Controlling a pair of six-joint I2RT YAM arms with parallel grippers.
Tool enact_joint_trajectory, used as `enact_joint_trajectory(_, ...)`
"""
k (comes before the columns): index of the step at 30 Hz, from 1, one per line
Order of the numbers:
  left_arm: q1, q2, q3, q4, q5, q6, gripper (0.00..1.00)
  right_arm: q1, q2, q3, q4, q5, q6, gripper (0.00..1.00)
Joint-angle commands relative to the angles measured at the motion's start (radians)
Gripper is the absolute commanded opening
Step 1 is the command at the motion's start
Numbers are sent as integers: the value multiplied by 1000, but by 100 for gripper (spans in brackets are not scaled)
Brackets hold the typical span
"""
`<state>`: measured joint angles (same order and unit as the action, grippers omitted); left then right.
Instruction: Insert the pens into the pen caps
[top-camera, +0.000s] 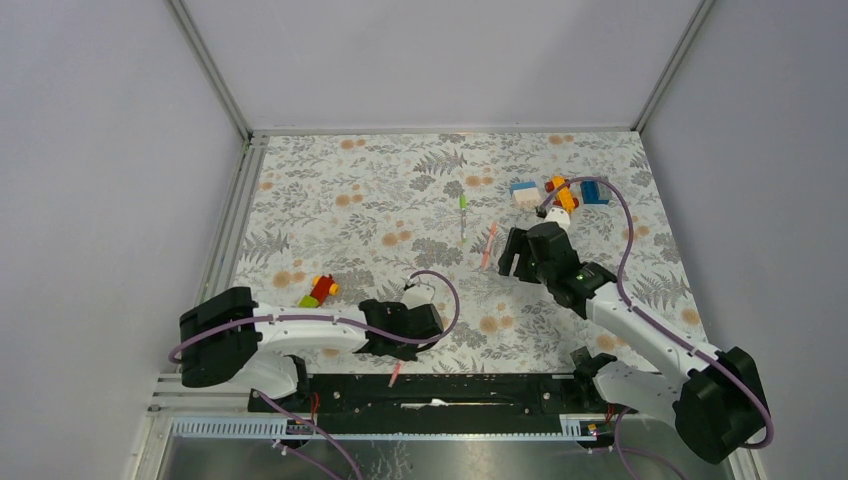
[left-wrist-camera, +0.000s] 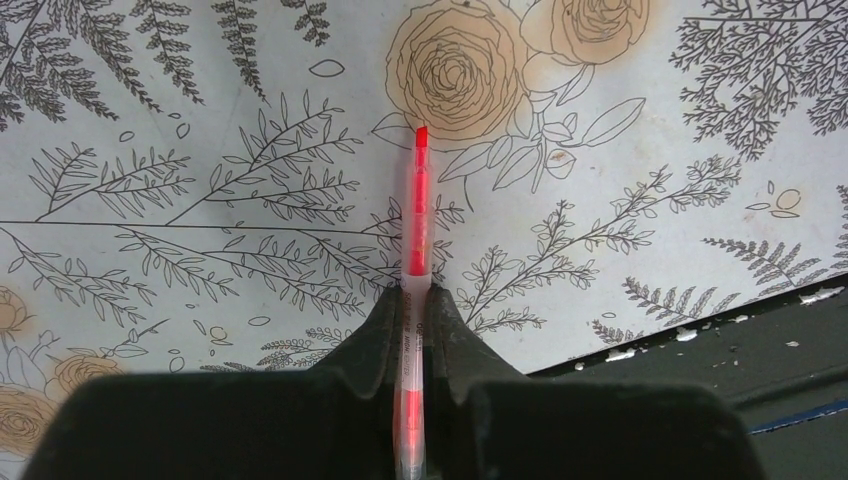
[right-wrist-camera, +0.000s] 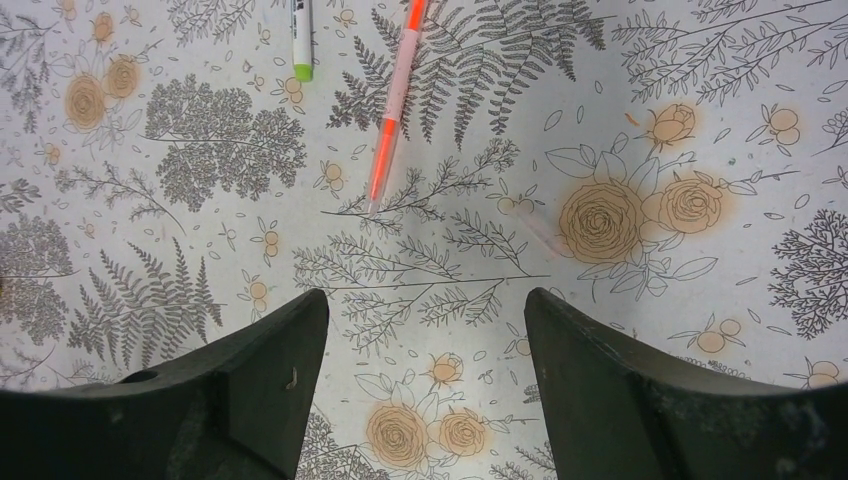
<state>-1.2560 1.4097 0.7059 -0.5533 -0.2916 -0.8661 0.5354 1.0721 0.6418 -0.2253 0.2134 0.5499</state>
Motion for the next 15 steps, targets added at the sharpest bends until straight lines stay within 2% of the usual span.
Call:
enact_joint_trajectory(1, -3, 5, 15, 17, -39, -19, 0, -5, -54, -17, 31, -18, 11, 79)
enact_joint_trajectory(9, -2, -98, 40, 66, -53, 15, 0, -5, -112, -60, 56, -29, 28, 78)
enact_joint_trajectory(15, -2, -143, 42, 88, -68, 44, 0, -5, -79, -47, 36, -31, 32, 77)
